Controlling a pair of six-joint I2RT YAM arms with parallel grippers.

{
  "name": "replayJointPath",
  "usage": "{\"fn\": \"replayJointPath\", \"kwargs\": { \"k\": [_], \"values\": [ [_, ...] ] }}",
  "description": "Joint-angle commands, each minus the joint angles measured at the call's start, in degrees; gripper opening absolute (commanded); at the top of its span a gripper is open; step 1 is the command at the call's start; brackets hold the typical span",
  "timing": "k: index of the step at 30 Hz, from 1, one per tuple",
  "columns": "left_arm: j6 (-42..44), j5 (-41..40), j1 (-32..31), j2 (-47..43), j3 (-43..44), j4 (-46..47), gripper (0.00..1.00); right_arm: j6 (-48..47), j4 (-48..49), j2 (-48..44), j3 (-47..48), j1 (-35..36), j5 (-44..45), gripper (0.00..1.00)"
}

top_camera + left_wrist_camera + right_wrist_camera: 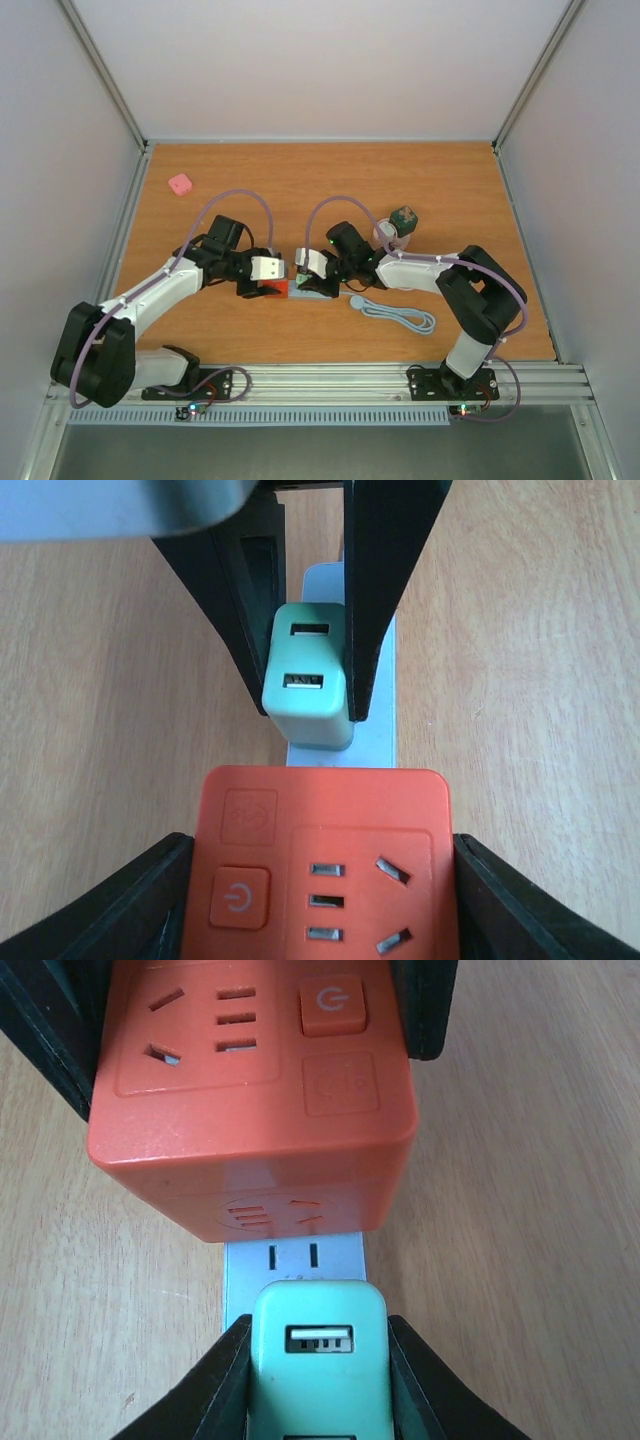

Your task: Pull the plug off the socket

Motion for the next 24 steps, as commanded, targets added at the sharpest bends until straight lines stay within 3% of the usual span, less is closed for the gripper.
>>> {"fn": "replayJointPath", "kwargs": {
  "k": [1,5,15,24],
  "values": [
    [-0.06,10.62,-0.46,-2.45,3.41,4.04,0.3,-1.08,-4.38,4.13,-1.36,0.54,7.51,0.01],
    [-0.05,13.48,-0.46,0.19,6.25,-0.73,0.3,-1.87,-4.49,4.22,-1.57,0.55,7.67,0.01],
    [2.96,11.43,-0.34,0.47,7.08,-4.68,0.28,-1.95,-4.44,3.76,-1.76,0.59,7.3,0.02],
    [2.06,10.96,6.6,-0.75,8.35,-9.81,0.27,0.2,-3.5,0.71,-0.89,0.67,6.42,0.18]
  ]
}}
